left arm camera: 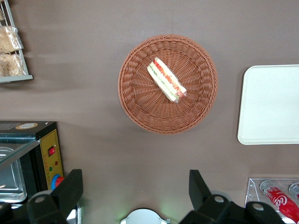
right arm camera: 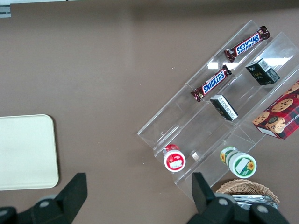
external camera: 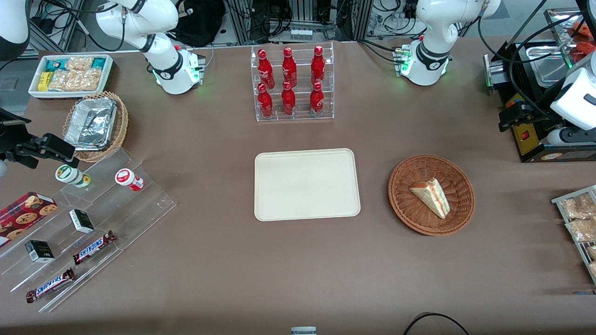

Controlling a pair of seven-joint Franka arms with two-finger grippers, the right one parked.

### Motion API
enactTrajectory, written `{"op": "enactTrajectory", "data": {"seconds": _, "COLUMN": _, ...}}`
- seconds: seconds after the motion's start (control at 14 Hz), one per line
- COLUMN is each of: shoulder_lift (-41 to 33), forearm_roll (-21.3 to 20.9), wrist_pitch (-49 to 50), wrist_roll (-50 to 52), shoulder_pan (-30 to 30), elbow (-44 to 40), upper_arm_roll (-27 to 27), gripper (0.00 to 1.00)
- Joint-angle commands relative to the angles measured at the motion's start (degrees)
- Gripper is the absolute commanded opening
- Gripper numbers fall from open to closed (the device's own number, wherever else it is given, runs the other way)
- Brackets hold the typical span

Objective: Place sandwich from basket to tray
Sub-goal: 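Move the left gripper from rest toward the sandwich in the wicker basket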

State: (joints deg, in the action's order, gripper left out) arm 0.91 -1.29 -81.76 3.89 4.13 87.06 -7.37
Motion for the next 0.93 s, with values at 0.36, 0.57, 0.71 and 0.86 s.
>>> {"op": "enactTrajectory", "data": {"seconds": 0.36, "shoulder_lift": 3.29, "forearm_roll": 0.06, "wrist_pitch": 0.11, "wrist_roll": -0.72, "shoulder_pan": 0.70, "elbow": -0.66, "upper_arm_roll": -0.89, "gripper": 1.00}}
{"op": "enactTrajectory", "data": {"seconds": 0.57, "shoulder_lift": 7.52, "forearm_roll": 0.06, "wrist_pitch": -2.52, "wrist_roll": -0.63, "shoulder_pan": 0.26, "elbow": -0.14, "upper_arm_roll": -0.89, "gripper": 1.00}}
{"op": "enactTrajectory", "data": {"seconds": 0.71, "shoulder_lift": 9.36, "forearm_roll": -0.03, "wrist_pitch": -5.76, "wrist_roll": -0.29, "shoulder_pan": -0.26, "elbow": 1.52, "upper_arm_roll": -0.89, "gripper": 1.00}}
{"op": "enactTrajectory", "data": {"seconds": 0.86, "shoulder_lift": 9.90, "forearm_roll": -0.38, "wrist_pitch": -10.24, "wrist_roll": 3.74, "shoulder_pan": -1.14, "elbow": 5.29, "upper_arm_roll": -0.89, "gripper": 1.00}}
